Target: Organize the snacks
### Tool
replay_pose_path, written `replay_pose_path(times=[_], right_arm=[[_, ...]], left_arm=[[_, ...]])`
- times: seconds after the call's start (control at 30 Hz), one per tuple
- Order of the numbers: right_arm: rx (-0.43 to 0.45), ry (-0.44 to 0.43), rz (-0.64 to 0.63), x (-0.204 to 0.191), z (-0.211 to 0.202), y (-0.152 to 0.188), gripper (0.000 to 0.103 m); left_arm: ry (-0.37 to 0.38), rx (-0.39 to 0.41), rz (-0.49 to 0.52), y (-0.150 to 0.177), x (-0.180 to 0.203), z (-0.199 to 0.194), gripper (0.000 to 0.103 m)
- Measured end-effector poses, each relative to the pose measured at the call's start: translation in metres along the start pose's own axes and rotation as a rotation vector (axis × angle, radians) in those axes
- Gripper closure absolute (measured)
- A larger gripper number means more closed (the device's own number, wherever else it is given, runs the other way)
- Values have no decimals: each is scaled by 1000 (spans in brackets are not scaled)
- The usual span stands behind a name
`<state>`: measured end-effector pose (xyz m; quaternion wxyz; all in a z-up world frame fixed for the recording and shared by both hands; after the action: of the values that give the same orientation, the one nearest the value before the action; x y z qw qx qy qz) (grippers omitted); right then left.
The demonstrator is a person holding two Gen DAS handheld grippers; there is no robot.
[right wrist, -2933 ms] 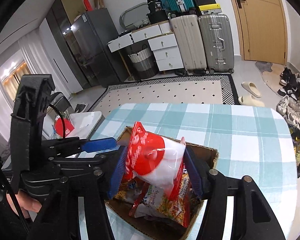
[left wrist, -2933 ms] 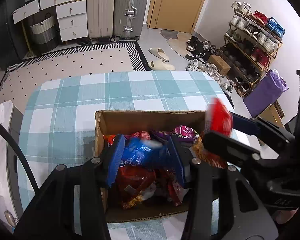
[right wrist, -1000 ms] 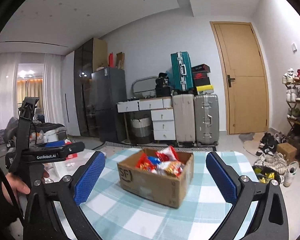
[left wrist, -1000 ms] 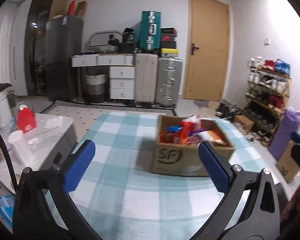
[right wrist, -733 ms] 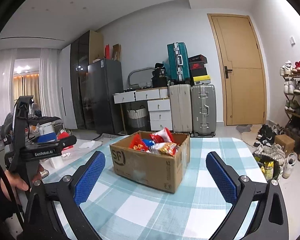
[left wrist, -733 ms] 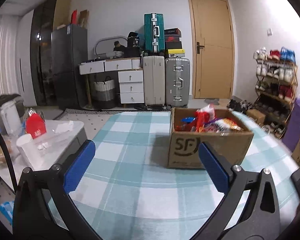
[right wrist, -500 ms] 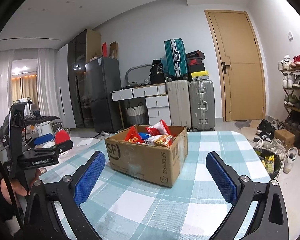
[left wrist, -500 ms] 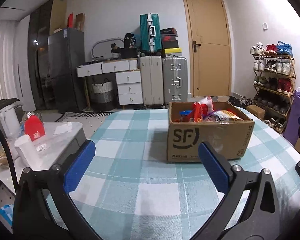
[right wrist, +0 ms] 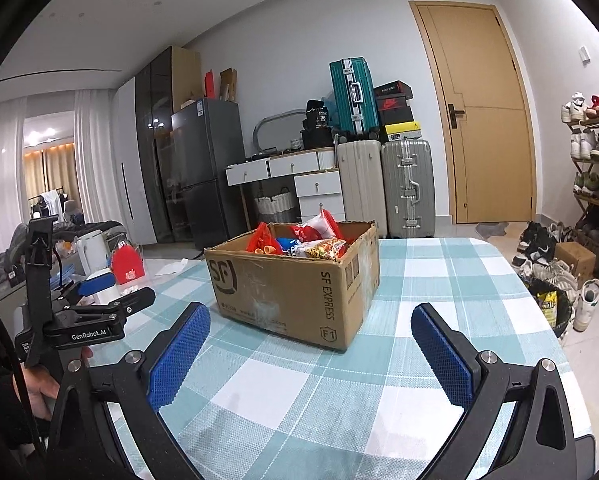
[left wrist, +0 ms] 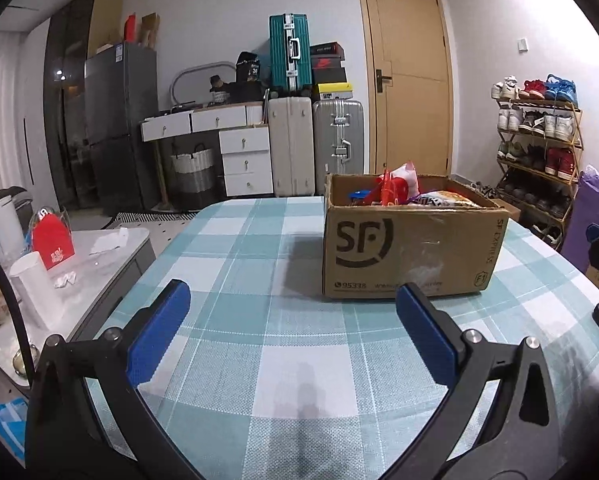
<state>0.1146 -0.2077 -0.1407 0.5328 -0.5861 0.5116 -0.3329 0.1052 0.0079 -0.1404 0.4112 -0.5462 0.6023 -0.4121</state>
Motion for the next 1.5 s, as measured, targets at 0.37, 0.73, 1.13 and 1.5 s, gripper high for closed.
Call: replay_pose_path(times=[0.37, 0.73, 1.13, 1.5], right_arm=[[-24, -2, -39, -7, 4, 8, 1], [-21, -4, -39, -8, 3, 9, 1], [-14, -14, -54, -10, 2, 6, 1], [-14, -6, -48, -10, 1, 6, 1]], left_arm=[[-65, -34, -5, 1, -3, 13, 0], [-76, -22, 4, 1, -5, 5, 0], [-81, -15, 4, 1, -7, 2, 0], [-78, -23, -3, 1, -9, 0, 0]])
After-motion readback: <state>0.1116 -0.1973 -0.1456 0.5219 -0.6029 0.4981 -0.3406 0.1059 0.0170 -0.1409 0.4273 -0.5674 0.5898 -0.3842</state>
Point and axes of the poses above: each gripper's, at about its wrist camera, not at the fingertips, and z roughly the way its jaws point, x to its right, y to its underside, the point moved 5 cm from there along z, roughly the way its jaws point, and after that the axes turned 4 degrees about x, right-handed, at the moved point
